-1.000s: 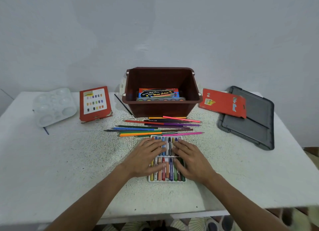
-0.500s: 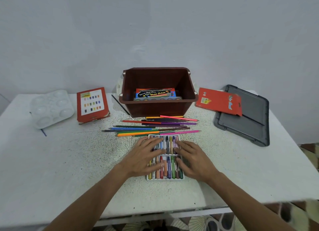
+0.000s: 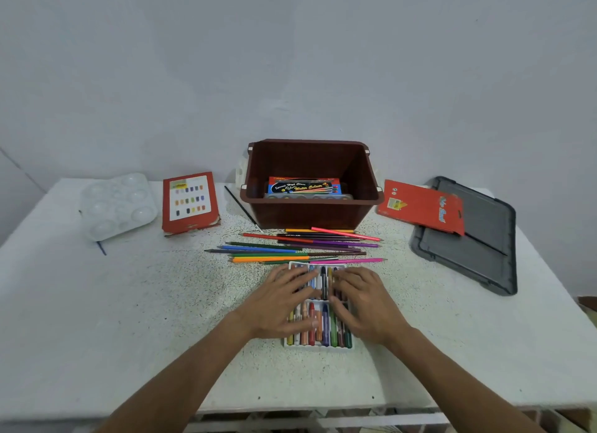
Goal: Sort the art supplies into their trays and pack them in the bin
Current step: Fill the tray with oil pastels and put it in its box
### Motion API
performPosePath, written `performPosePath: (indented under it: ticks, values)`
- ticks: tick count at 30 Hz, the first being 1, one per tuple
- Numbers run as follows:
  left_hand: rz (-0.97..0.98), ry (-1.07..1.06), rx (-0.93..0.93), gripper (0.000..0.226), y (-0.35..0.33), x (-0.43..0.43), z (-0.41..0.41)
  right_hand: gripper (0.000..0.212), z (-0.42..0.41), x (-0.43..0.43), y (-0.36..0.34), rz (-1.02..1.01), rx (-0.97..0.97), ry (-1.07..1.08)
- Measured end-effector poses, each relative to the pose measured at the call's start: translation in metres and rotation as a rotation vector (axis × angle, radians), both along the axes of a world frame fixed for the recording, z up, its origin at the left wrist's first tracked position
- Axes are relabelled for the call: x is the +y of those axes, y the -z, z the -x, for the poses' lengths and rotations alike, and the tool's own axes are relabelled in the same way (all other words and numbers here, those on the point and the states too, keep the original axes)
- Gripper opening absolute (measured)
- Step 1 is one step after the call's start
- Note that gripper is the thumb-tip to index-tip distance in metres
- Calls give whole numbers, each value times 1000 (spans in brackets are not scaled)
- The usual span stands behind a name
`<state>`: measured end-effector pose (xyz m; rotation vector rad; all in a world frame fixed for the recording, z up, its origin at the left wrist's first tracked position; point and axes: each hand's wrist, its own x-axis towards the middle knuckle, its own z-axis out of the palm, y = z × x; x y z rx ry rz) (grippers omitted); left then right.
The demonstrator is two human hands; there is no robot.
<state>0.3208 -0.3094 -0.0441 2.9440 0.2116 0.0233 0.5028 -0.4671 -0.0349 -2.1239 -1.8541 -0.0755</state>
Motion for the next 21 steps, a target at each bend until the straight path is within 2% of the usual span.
performPosePath:
  ticks: [3,6,8,12,16,21]
  values:
    - [19,-22,-30,70,-3,1,5,36,6,18,-8,-43,22,-29]
    - [115,-139,-161,67,-6,8,17,35,14,39,-17,-89,61,-78]
    - [187,-272,-290,56,-9,21,28,33,21,56,-26,-97,81,-120]
    - [178,-554,-528,31,-16,56,54,30,37,93,-39,-131,146,-209]
    - [120,-814,-622,7,-23,93,78,34,53,132,-49,-78,287,-239]
    - [153,-1017,-700,13,-26,130,93,32,68,179,-62,13,379,-245]
